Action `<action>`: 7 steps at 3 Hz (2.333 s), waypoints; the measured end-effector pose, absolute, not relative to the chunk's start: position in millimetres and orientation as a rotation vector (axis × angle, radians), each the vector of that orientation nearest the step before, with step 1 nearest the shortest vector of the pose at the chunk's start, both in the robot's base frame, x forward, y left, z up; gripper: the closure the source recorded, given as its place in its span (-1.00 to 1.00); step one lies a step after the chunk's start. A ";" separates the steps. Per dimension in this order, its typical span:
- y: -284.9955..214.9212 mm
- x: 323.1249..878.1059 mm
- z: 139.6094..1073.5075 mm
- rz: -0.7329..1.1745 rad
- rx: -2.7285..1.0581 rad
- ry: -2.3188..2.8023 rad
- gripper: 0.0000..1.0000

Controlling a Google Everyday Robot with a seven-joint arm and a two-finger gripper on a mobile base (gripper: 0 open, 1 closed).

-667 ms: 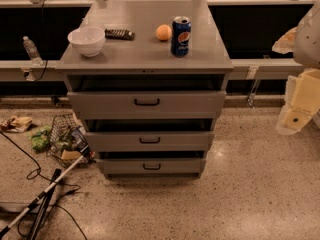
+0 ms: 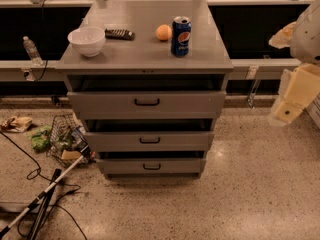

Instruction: Pick pepsi can

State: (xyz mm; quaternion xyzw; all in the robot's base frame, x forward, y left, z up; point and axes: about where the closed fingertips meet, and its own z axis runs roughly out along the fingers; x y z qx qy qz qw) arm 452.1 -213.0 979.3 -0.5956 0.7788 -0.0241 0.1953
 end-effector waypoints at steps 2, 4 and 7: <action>-197.9 564.2 975.3 0.247 -1.277 1.892 -1.00; -161.5 671.4 996.0 0.425 -0.913 1.647 -1.00; -140.2 718.8 959.2 0.484 -0.797 1.618 -1.00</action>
Offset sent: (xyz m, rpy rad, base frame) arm 0.2142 0.0328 0.0344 0.9509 -0.4466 -0.1185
